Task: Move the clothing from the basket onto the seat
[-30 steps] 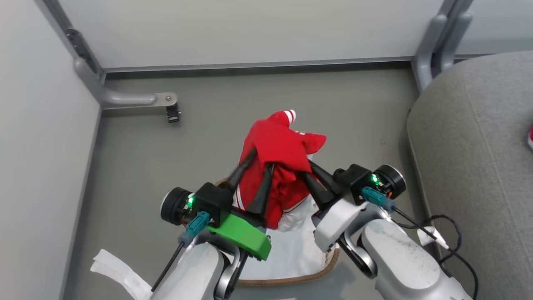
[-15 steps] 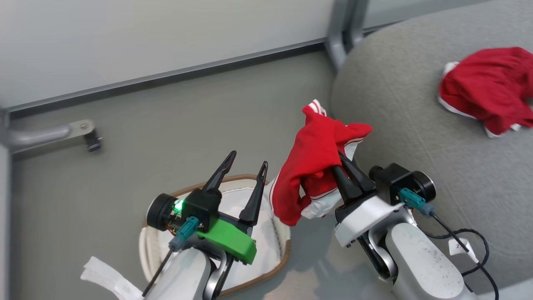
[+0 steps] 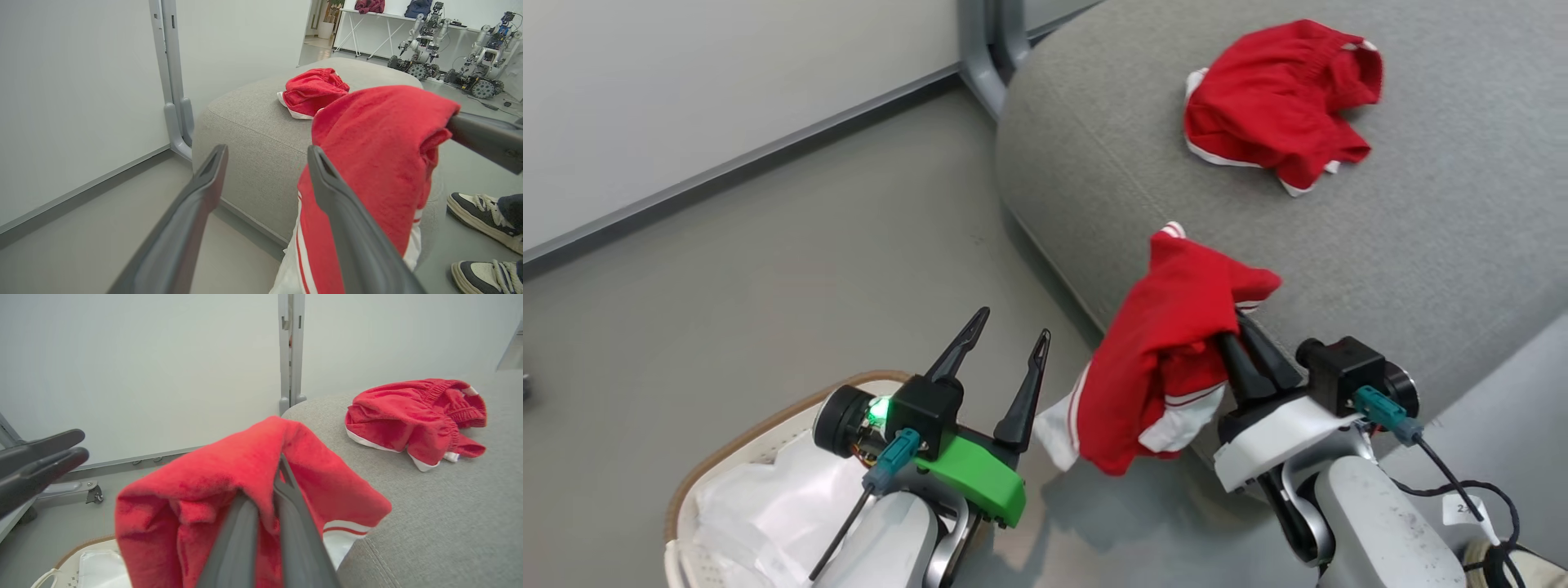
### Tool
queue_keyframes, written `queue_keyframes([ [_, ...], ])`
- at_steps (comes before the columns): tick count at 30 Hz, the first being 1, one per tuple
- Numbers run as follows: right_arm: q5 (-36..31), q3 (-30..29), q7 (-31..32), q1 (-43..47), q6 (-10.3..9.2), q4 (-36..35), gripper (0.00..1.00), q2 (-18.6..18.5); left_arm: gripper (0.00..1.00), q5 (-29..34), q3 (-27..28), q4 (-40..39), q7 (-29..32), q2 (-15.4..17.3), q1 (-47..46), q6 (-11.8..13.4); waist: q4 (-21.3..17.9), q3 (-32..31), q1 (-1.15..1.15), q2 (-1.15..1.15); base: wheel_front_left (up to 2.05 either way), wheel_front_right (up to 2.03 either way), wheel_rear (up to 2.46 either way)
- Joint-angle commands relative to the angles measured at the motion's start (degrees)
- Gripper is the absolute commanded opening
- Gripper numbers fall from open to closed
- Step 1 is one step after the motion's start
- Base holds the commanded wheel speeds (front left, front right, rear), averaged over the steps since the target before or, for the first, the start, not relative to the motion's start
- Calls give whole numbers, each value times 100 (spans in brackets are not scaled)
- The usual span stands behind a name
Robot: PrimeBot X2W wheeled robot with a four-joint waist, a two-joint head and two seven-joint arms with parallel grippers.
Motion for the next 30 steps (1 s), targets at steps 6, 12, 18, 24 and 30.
queue_keyframes([
  [6,-222,-283,-29,-154,-6,-96,0,-22,100,35,-67,169,-3,38,-130,-52,-307,269,0,0,0,0,0],
  [12,-280,-506,-29,-1061,-6,-268,0,-476,100,219,99,296,-3,36,-53,-49,-296,497,0,0,0,0,0],
  [18,-484,-705,-28,-2441,-7,-118,0,-1357,100,449,266,374,-3,101,-64,-83,-126,847,0,0,0,0,0],
  [24,-841,-1161,-28,-3687,-7,510,0,-2121,100,584,347,412,-3,170,-268,-115,208,1266,0,0,0,0,0],
  [30,-1288,-1839,-28,-4382,-6,1246,0,-2466,100,668,364,421,-3,195,-510,-132,585,1698,0,0,0,0,0],
])
